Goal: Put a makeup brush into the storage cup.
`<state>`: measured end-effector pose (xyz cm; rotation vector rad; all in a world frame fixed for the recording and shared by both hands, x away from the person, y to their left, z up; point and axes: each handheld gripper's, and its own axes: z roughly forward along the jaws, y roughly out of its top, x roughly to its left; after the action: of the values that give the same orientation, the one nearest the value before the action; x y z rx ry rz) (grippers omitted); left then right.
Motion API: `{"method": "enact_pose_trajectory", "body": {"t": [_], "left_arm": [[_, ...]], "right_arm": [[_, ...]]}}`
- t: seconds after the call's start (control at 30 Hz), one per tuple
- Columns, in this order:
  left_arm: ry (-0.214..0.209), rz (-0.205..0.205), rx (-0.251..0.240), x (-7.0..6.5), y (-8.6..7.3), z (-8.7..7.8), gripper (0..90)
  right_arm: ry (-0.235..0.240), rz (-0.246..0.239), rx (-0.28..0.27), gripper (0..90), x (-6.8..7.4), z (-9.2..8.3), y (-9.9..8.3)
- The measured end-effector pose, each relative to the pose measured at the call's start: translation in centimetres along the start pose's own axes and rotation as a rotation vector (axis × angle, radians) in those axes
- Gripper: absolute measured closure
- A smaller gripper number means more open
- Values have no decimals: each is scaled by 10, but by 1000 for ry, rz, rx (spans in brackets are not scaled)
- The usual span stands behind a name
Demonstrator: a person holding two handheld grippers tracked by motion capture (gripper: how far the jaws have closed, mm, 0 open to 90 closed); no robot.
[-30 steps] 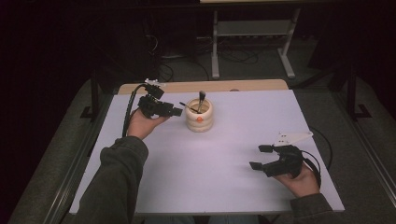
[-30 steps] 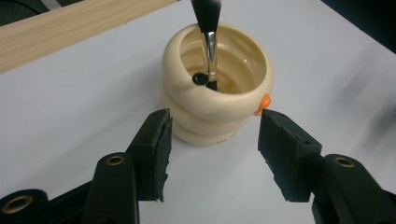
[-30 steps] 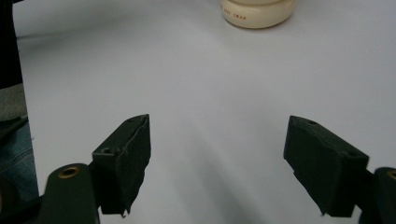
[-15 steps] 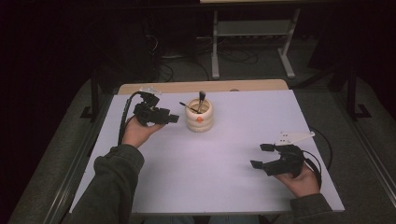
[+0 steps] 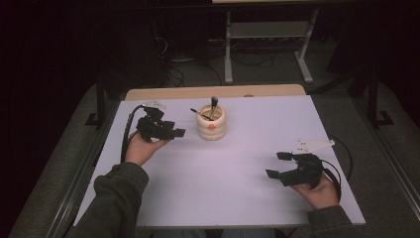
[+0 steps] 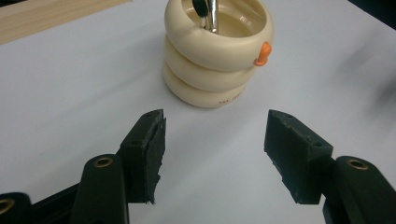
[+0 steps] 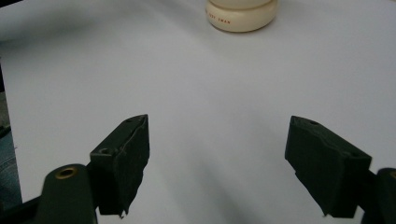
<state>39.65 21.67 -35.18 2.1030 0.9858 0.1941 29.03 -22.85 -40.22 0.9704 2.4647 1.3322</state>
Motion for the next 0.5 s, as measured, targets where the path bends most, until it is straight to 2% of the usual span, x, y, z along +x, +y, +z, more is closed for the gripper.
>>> {"method": "enact_pose_trajectory", "body": {"t": [0.07, 0.1, 0.4, 0.5], "left_arm": [[-12, -6, -6, -1, -3, 0, 381], [-15, 4, 1, 0, -4, 0, 390], [-4, -3, -22, -2, -20, -7, 346], [2, 8, -11, -1, -27, -11, 327]], "right_arm": [[-1, 0, -2, 209, 0, 0, 0], [-2, 0, -3, 209, 0, 0, 0], [-7, 3, -5, 208, 0, 0, 0], [-7, 3, -3, 208, 1, 2, 0]]}}
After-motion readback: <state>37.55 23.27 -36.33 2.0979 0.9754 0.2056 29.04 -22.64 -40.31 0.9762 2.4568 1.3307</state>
